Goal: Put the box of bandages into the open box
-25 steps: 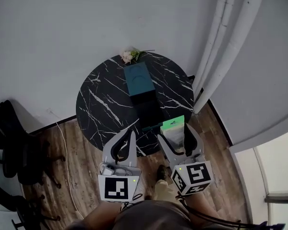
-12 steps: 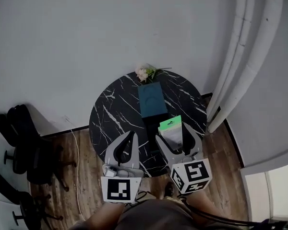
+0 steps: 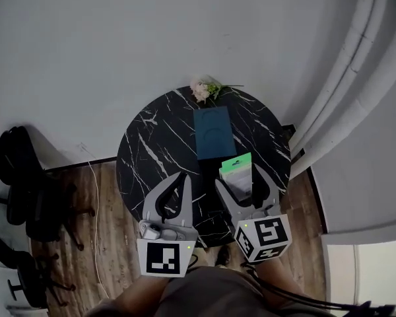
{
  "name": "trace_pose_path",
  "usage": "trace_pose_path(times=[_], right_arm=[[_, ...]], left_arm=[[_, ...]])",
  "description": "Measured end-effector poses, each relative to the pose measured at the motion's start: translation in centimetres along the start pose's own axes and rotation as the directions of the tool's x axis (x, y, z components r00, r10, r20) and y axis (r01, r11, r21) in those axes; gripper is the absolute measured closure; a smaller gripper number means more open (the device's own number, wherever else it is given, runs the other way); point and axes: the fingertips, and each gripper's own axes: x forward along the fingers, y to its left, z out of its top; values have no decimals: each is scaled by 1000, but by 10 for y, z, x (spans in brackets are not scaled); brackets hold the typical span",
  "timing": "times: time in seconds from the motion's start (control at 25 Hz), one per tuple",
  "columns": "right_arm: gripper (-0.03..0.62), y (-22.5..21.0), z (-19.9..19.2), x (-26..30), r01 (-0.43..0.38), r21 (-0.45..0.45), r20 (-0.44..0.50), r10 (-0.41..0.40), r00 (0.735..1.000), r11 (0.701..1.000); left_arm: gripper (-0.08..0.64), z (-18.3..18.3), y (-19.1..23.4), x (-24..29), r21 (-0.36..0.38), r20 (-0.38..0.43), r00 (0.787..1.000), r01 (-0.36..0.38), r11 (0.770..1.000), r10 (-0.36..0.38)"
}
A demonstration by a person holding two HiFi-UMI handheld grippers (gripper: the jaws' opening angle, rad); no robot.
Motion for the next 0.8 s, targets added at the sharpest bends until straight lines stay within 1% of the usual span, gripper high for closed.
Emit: trace_pose_path(times=[0.12, 0.2, 0.44, 0.56, 0.68, 0.8], right_arm=[[210, 0, -11, 21, 6, -7, -25, -6, 1000, 1000], [210, 0, -23, 33, 12, 4, -49, -12, 999, 1000], [210, -8, -77, 58, 47, 35, -154, -41, 987, 998], [210, -19, -109, 65, 79, 60, -205, -65, 977, 995], [210, -25, -139, 72, 97, 84, -254, -73, 964, 992], [210, -26, -165, 78, 116, 95, -301, -83, 950, 989]], left_arm=[[560, -10, 14, 13, -2, -19, 1000, 9, 1000, -9], [560, -22, 21, 21, -18, -48, 999, 18, 1000, -19], [560, -74, 28, 43, -85, -148, 986, 61, 995, -73], [560, -106, 24, 51, -107, -206, 972, 89, 990, -110], [560, -137, 21, 57, -132, -272, 950, 121, 984, -153], [560, -162, 23, 62, -176, -312, 932, 133, 975, -183]])
